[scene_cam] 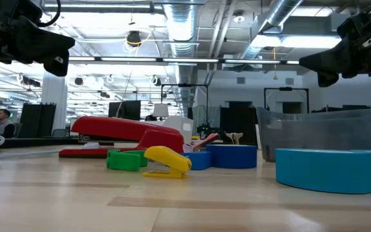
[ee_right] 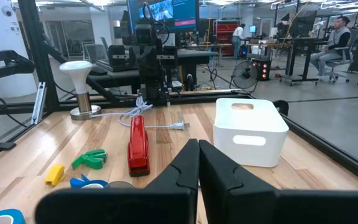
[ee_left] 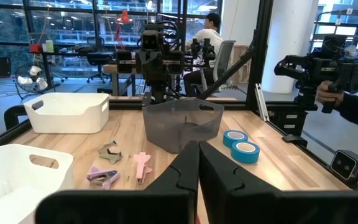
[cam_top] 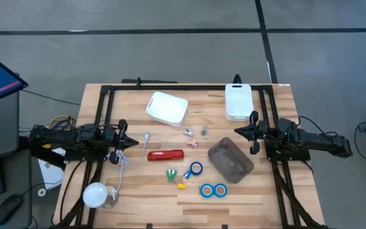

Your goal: Pick and place Stapler, Stapler remover, tape

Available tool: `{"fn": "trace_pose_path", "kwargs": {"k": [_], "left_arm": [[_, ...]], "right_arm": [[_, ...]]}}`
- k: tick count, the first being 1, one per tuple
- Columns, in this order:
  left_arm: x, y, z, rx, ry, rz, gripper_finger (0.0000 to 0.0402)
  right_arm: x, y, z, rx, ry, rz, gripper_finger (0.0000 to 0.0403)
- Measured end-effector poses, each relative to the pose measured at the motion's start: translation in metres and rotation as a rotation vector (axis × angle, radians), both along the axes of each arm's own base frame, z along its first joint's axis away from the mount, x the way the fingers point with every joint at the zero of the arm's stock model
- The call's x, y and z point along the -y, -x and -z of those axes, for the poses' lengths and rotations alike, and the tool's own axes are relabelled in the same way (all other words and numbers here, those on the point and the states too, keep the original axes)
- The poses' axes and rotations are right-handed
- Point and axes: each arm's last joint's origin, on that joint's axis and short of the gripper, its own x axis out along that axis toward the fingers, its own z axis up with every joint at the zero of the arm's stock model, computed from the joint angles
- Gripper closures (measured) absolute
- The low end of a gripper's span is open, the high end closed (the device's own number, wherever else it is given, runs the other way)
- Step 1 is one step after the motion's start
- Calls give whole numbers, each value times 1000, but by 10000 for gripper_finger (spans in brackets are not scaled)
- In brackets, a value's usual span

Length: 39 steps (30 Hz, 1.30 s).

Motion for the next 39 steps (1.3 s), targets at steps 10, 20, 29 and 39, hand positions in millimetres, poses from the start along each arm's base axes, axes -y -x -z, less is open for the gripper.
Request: {"fn": "trace_pose_path", "kwargs": {"k": [10,20,29,39], "left_arm": [[0,0,0,3,0,-1,400],[-1,0,-5,47,35,-34,400],[-4,-4,-2,5,64,-164,400],[-2,-33,-36,-133,-3,-185,400]], "right_arm": [[0,0,0,0,0,0,403],[0,0,0,0,0,2,403],[0,0,0,0,0,4,403],[0,0,0,0,0,5,403]]}}
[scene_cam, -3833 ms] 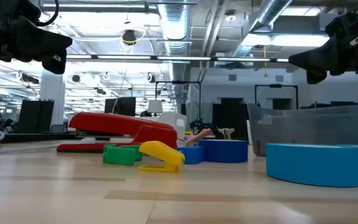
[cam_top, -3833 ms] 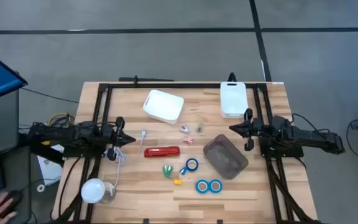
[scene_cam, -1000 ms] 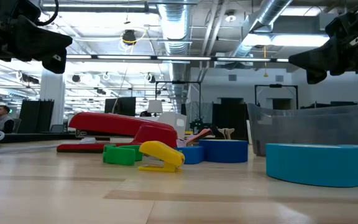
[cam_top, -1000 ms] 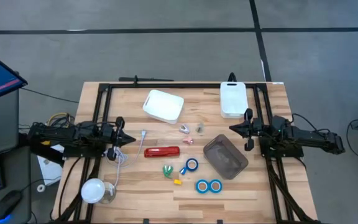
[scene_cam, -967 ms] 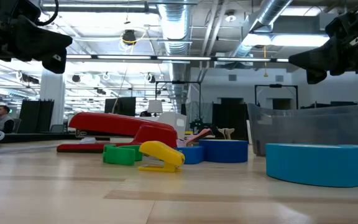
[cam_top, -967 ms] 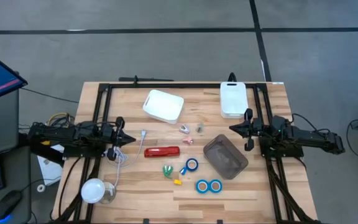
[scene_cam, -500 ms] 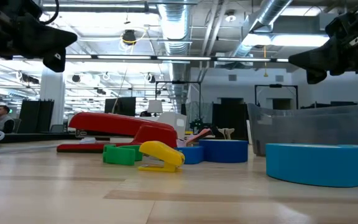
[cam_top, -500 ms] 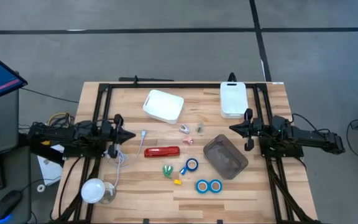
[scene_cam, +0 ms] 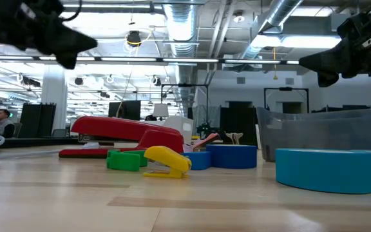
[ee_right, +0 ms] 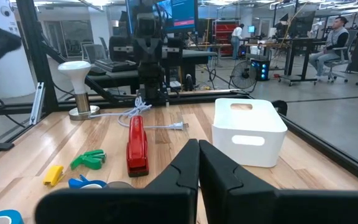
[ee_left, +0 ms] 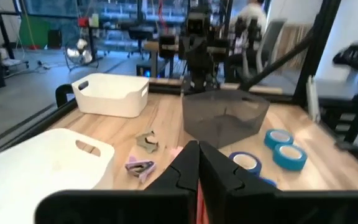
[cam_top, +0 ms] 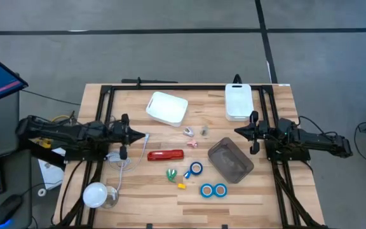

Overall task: Pick and place Stapler, Stapler remover, tape
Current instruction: Put the large red stapler into the left white bin

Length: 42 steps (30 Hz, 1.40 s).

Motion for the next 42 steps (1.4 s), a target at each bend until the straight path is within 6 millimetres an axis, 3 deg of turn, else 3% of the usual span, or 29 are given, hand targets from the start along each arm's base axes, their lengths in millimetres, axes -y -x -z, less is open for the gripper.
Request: {"fn": "trace_pose_path", "kwargs": {"k": [6,12,17,24,28,36,42], "left_arm": [[4,-38,-18,-138,-78,5,400],[4,-78,-14,-326,-204,-111,400],[6,-100,-16,-486,-211,-88,400],[9,-113,-34,-648,-160,-49,400],[9,-119,-40,-657,-143,-20,400],[10,-123,-33,-678,-137,3,397],[11,-129,-24,-708,-77,15,351]], "right_arm": [[0,0,0,0,0,0,403],[0,0,0,0,0,0,403],[0,0,0,-1,0,0,403],[0,0,0,-1,0,0,403],[0,0,0,-2,0,0,403],[0,0,0,-3,2,0,403],[0,0,0,-7,1,0,403]]}}
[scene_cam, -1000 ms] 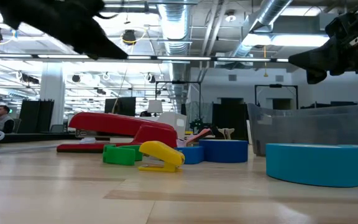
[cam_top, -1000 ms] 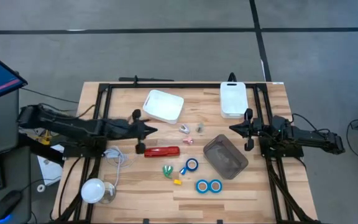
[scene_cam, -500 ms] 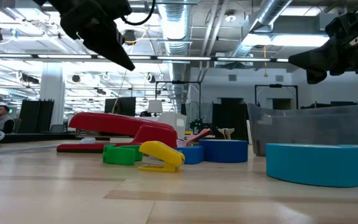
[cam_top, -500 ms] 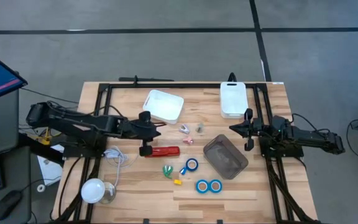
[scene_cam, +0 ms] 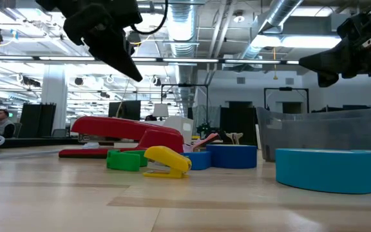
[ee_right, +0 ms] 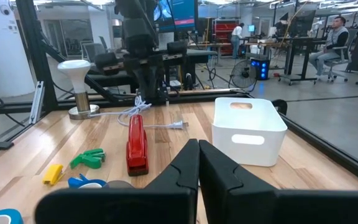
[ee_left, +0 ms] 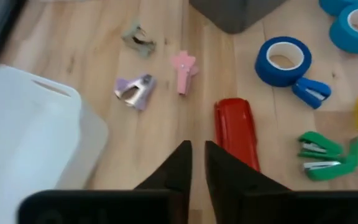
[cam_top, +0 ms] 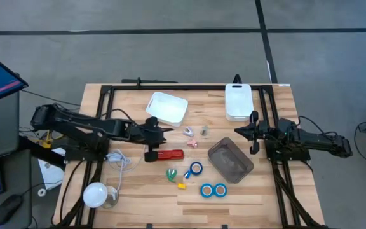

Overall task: Pick and place Stapler, Stapler remover, tape
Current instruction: Put the large red stapler into the left white bin

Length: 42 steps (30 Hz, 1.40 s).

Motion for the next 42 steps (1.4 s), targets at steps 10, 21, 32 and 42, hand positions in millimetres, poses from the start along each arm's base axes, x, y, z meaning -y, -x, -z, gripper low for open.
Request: {"fn": "trace_pose_path", "kwargs": {"k": [10,21,32,42], "left_arm": [[6,-14,30,-116,163,28,222],[7,-25,65,-239,219,-59,161],[8,-27,74,-263,234,-55,242],[8,-27,73,-260,230,-52,288]], "right_arm": [[0,0,0,0,0,0,403],[0,0,0,1,-1,0,403],[0,0,0,0,-1,0,403],[0,0,0,0,0,0,403]]}}
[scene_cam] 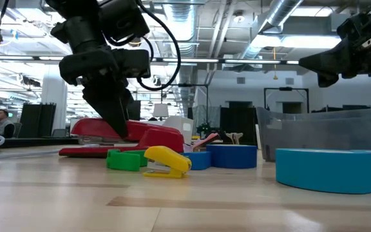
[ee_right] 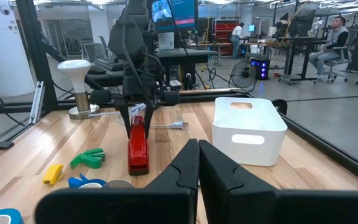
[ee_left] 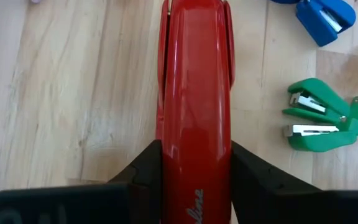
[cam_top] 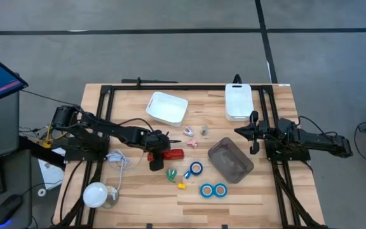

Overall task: Pick and place Stapler, Stapler remover, tape
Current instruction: Put the large red stapler into the left white bin

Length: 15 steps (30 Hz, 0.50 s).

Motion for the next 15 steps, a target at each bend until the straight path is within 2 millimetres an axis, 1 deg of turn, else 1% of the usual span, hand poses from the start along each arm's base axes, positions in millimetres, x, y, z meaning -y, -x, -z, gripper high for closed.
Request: {"fn": "trace_pose_path", "kwargs": {"k": [4,10,15], "left_arm": [[-1,3,-12,44,1,-11,288],[-3,16,-53,207,-46,-23,288],[-12,33,-88,350,-187,-34,288]], "right_arm": [[0,0,0,0,0,0,403],[0,0,0,0,0,0,403],[0,0,0,0,0,0,403]]}}
